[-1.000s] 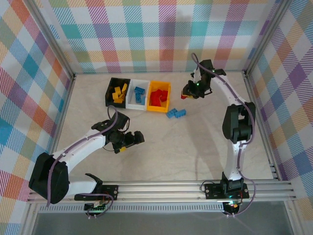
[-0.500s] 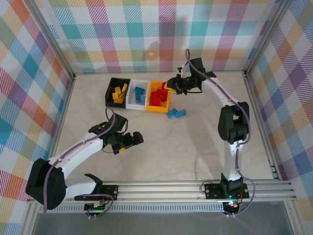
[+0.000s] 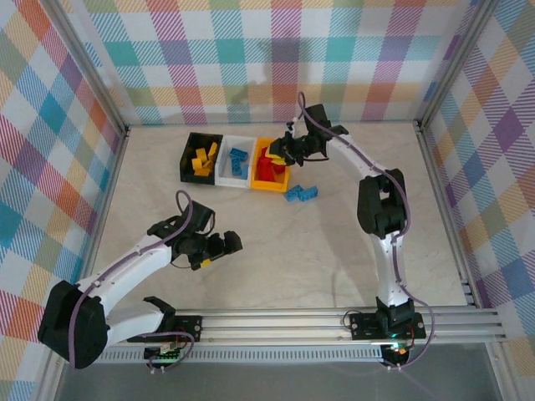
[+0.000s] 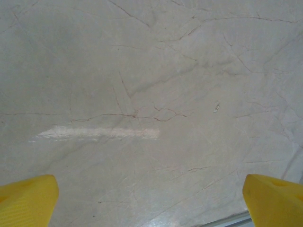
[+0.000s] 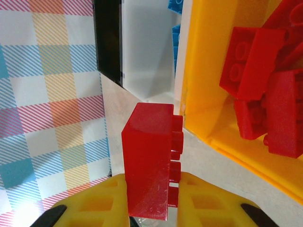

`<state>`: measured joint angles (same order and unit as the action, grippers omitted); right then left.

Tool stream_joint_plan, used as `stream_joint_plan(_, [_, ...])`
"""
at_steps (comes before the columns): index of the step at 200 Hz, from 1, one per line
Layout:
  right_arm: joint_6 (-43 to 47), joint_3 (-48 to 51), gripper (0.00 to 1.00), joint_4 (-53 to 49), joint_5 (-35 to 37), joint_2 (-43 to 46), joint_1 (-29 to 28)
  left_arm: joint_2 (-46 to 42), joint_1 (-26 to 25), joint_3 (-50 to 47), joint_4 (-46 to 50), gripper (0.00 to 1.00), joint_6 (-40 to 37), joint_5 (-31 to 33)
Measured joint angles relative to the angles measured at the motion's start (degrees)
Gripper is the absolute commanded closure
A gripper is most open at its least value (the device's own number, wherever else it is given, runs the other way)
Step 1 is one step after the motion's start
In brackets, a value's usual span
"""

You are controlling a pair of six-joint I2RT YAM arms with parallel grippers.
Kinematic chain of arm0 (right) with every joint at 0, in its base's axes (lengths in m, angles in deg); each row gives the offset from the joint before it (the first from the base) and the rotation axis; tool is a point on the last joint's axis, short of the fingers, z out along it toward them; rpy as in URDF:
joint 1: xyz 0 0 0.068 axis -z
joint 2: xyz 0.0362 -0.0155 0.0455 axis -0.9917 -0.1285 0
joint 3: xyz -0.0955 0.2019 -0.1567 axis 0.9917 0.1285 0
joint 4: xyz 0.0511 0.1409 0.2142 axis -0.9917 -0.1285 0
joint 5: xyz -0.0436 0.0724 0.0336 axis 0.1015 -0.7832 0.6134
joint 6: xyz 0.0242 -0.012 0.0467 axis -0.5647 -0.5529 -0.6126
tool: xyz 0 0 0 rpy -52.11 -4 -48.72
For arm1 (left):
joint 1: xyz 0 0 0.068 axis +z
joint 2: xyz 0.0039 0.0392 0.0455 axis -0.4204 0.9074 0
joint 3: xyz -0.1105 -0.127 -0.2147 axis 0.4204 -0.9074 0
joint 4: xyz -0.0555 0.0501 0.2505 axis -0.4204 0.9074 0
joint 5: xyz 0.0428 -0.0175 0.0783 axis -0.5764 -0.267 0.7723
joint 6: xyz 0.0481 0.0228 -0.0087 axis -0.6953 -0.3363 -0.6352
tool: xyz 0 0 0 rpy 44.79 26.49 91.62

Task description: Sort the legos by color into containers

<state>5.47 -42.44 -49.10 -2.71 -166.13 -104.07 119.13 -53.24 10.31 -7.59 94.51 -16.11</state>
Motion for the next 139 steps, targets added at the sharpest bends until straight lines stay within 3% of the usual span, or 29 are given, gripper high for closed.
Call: stream_joint_plan(139, [-1.01,-3.41,0.75,-0.26,0.46,-4.87,0.0,-0.33,0.0,0.02,1.49,0.0,-0.74,-0.02])
